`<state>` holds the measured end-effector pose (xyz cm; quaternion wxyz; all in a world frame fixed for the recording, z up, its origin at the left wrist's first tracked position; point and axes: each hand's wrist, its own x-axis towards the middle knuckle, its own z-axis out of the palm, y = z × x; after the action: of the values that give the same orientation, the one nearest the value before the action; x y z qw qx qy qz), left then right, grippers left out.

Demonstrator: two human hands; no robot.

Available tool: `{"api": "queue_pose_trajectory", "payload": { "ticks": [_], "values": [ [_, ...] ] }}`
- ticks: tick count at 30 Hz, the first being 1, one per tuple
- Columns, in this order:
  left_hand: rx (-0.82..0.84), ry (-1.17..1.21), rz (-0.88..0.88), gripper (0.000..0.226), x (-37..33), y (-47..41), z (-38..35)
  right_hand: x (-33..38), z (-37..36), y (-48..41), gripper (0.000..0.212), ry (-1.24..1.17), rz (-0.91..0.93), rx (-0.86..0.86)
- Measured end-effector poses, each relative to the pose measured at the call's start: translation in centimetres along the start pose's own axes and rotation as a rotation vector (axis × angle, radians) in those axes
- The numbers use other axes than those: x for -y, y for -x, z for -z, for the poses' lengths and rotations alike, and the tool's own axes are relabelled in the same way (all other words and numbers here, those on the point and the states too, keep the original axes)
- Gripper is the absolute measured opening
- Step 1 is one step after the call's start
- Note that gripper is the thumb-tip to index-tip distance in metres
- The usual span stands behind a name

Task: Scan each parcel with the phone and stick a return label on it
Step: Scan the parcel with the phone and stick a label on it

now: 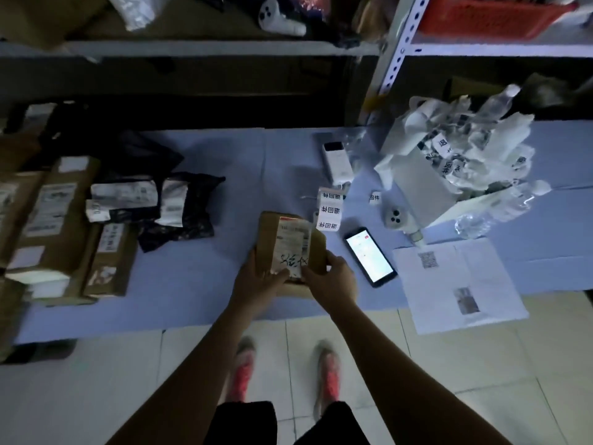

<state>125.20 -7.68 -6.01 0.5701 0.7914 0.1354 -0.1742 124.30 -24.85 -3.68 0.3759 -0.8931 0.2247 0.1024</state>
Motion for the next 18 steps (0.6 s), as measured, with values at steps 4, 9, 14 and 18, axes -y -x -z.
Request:
{"api": "queue_pose_trajectory", "payload": {
  "ticks": [4,9,14,18],
  "values": [
    [-0.155,-0.003,0.01,0.099,-0.5,0.7,-1.8,-1.8,3.0,-3.3,0.064,-0.085,0.047,0.035],
    [-0.221,-0.079,0.134,0.117,-1.7,2.2,-3.0,-4.8,6.4,-9.2,0.088,0.407,-0.008,0.022],
    [-0.307,-0.119,0.161,0.115,-2.4,2.6,-4.2,-7.5,6.3,-12.7,0.091,0.549,-0.053,0.138],
    [-0.39,-0.136,0.155,0.108,-2.3,3.5,-5.2,-8.4,5.5,-13.5,0.082,0.62,0.037,0.134]
  ]
}}
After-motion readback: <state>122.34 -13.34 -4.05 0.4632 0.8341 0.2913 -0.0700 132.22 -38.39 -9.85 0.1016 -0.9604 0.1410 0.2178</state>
